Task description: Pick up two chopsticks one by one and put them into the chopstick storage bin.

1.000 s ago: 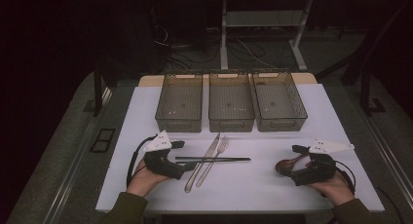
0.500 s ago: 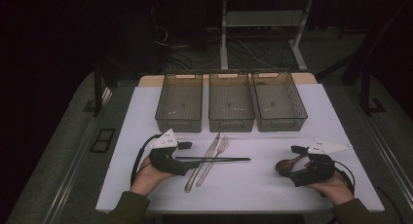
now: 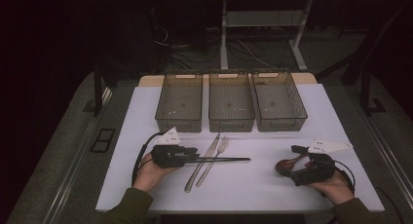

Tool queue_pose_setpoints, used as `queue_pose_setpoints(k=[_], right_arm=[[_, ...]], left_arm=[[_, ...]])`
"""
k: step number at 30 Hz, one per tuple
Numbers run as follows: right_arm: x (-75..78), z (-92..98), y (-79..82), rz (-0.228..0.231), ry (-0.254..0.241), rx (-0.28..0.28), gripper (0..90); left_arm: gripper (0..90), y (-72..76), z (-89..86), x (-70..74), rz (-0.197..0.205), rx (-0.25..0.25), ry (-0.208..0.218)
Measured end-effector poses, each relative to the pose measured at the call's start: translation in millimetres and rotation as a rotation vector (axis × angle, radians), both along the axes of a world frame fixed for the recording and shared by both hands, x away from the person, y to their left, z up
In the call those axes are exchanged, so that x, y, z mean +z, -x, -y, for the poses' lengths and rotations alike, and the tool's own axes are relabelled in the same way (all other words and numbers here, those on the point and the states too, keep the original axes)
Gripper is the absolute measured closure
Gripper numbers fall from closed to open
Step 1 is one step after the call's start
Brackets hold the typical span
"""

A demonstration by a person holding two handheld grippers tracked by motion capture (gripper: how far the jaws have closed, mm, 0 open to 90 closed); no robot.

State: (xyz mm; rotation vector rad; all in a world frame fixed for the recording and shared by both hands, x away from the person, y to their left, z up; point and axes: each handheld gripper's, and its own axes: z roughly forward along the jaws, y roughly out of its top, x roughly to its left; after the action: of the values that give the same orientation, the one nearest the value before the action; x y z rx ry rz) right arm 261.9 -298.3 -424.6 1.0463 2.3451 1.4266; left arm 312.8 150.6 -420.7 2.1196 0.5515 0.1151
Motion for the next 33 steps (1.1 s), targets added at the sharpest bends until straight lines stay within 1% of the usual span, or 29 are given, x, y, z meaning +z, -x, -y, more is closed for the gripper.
queue_pose_setpoints(k=[2,3,4,5,7,8,10,11,14,16,18,21,23,24,25,27,28,30,31,33], right_arm=[[-0.1,0.0,0.1,0.001,0.001,0.001,0.3],[0.0,0.1,0.1,0.001,0.001,0.002,0.3],[-0.1,0.1,0.1,0.000,0.000,0.002,0.3],[-0.1,0.0,0.1,0.000,0.001,0.003,0.3],[-0.2,0.0,0.0,0.001,0.001,0.003,0.3],[-0.3,-0.1,-0.2,0.000,0.002,0.004,0.2],[-0.3,-0.2,-0.3,-0.002,0.001,0.003,0.3],[-0.4,-0.3,-0.5,-0.001,0.002,0.004,0.3],[-0.7,-0.7,-0.9,-0.004,0.004,0.004,0.3],[-0.7,-0.7,-0.8,-0.005,0.003,0.004,0.3],[-0.7,-0.7,-0.8,-0.006,0.004,0.004,0.3],[-0.8,-0.6,-1.0,-0.008,0.003,0.002,0.3],[-0.7,-0.4,-1.0,-0.007,0.002,0.003,0.3],[-0.7,-0.3,-1.0,-0.008,0.001,0.002,0.3],[-0.7,-0.4,-1.1,-0.009,0.001,0.000,0.3],[-0.6,-0.3,-1.6,-0.013,-0.002,-0.004,0.3],[-0.4,0.0,-1.7,-0.011,-0.003,-0.004,0.3],[-0.2,0.3,-1.7,-0.010,-0.004,-0.004,0.3],[-0.3,0.5,-2.0,-0.008,-0.005,-0.004,0.3],[-0.2,0.8,-2.0,-0.011,-0.005,-0.005,0.3]], left_arm=[[81.8,-2.4,-1.6,-2.6,-0.003,0.017,-0.013],[84.6,-5.3,-2.7,-5.0,-0.008,0.037,-0.038],[86.7,-5.3,-2.7,-5.0,-0.008,0.037,-0.038],[88.5,-8.3,-3.0,-7.3,-0.014,0.049,-0.046],[88.6,-10.4,-3.2,-8.4,-0.013,0.055,-0.053],[88.6,-14.3,-3.4,-11.5,-0.021,0.071,-0.070],[88.7,-16.4,-3.6,-13.3,-0.028,0.074,-0.078],[88.7,-20.4,-3.4,-17.2,-0.038,0.080,-0.096],[88.7,-24.2,-2.6,-21.8,-0.053,0.083,-0.110],[88.7,-26.4,-2.1,-23.6,-0.054,0.077,-0.121],[88.7,-26.3,-1.3,-24.6,-0.062,0.085,-0.121],[88.7,-27.5,-1.1,-26.1,-0.067,0.068,-0.139],[88.7,-27.6,-1.0,-26.5,-0.068,0.067,-0.139],[88.7,-27.4,-1.1,-26.6,-0.076,0.069,-0.142],[88.7,-27.1,-0.8,-27.2,-0.086,0.071,-0.136],[88.7,-27.3,-0.8,-27.4,-0.084,0.063,-0.139],[88.8,-25.8,-0.3,-27.4,-0.097,0.059,-0.142],[88.8,-25.6,-0.2,-27.2,-0.096,0.053,-0.141],[88.8,-24.5,0.1,-26.6,-0.104,0.053,-0.137],[88.8,-24.0,0.1,-26.4,-0.107,0.051,-0.139]])
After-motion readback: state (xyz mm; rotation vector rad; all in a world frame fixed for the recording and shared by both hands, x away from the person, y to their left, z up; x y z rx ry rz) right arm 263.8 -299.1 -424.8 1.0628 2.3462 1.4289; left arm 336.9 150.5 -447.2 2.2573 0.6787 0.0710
